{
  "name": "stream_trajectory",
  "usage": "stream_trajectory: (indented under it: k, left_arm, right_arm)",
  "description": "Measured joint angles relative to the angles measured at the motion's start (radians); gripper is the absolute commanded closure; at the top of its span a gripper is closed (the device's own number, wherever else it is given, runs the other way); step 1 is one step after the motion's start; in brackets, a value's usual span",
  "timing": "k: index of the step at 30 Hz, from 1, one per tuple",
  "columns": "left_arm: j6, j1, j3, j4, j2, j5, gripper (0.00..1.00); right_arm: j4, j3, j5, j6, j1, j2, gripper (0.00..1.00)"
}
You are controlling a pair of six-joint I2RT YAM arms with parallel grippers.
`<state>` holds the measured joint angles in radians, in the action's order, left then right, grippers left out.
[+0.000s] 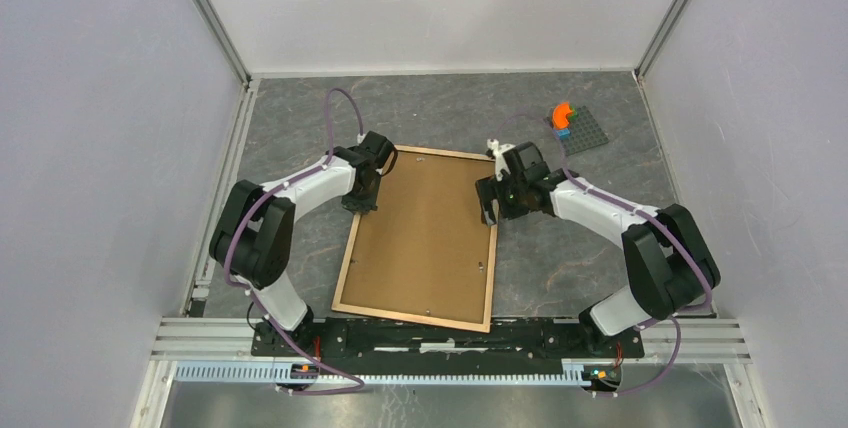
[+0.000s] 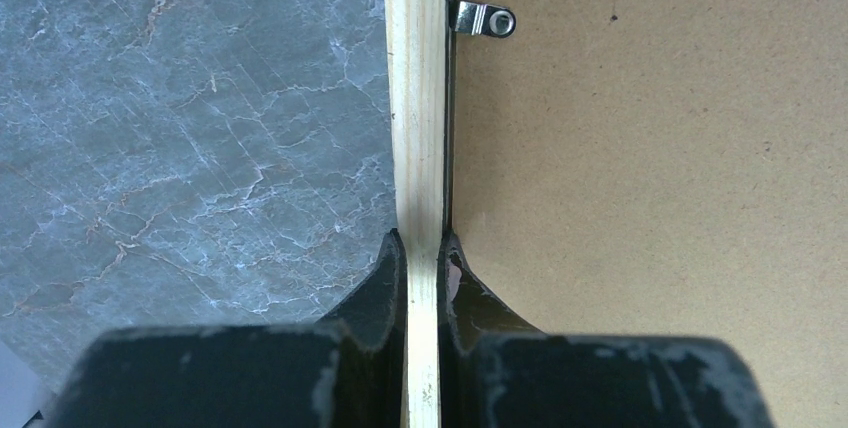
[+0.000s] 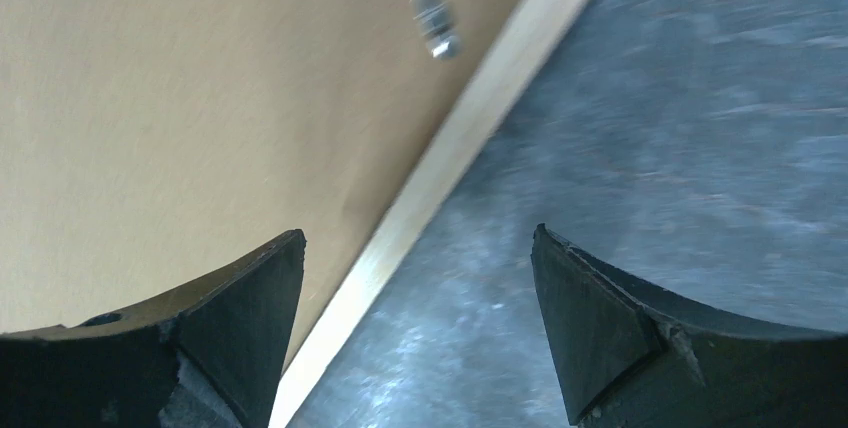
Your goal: Put the photo into the frame
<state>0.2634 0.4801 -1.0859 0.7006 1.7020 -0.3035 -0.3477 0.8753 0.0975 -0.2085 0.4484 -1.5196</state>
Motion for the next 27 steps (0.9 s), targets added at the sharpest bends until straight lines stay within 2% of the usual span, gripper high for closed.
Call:
stream_trajectory:
  k: [7,12,20,24,27]
  left_arm:
    - [-0.001,-0.041,0.0,-0.001,0.001,0.04,0.98]
    - [-0.001,-0.047,0.005,-0.007,0.005,0.051,0.98]
    - [-0.001,-0.053,0.01,-0.018,0.011,0.074,0.98]
    - [-0.001,-0.053,0.01,-0.018,0.011,0.076,0.98]
    - [-0.001,-0.053,0.01,-0.017,0.011,0.077,0.98]
  right_arm:
    - [-0.051,-0.063,0.011,0.003,0.166,0.014,0.19]
    - [-0.06,-0.117,0.008,-0.021,0.188,0.048,0.22]
    - [-0.063,-0.121,-0.012,-0.076,0.246,0.059,0.17]
    - [-0.073,-0.121,-0.039,-0.113,0.298,0.071,0.2]
    - [-0.086,-0.121,-0.075,-0.146,0.326,0.072,0.27]
